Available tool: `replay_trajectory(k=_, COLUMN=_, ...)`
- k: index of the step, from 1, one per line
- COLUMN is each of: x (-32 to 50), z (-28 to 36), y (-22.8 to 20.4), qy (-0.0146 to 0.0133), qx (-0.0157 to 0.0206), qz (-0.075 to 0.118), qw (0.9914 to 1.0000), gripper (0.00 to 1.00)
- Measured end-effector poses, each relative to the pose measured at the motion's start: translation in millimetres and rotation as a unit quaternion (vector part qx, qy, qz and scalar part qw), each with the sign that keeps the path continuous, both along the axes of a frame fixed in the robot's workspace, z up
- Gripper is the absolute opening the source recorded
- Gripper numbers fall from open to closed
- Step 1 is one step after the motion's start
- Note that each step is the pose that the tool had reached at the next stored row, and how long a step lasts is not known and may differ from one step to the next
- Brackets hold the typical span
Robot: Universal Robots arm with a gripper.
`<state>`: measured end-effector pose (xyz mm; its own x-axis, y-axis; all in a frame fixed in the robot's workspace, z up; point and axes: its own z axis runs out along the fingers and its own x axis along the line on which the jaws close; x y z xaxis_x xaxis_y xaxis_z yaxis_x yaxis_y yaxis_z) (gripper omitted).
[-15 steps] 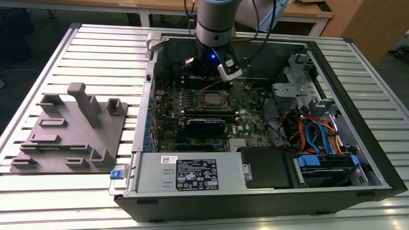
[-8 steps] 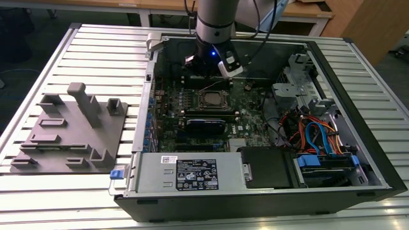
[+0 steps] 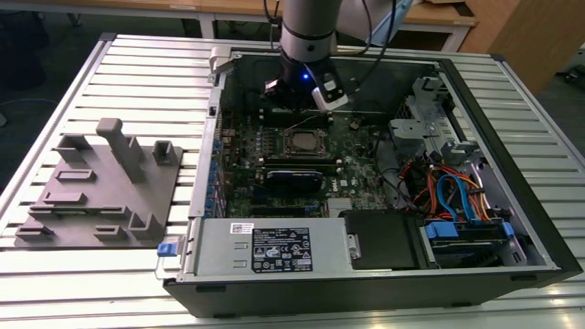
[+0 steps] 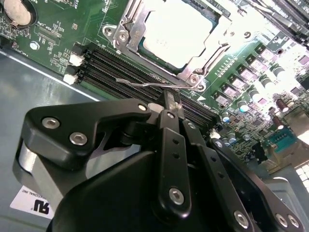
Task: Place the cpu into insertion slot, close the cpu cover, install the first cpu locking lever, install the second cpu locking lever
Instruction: 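Install the first cpu locking lever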
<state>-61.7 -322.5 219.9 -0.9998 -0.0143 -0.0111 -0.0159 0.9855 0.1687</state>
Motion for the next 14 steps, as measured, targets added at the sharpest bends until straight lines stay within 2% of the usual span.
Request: replay_trajectory(k=14, x=8.4, z=-0.1, y=0.0, qy=0.0, qx=-0.0001, qz=0.0, qw=1.0, gripper=0.11)
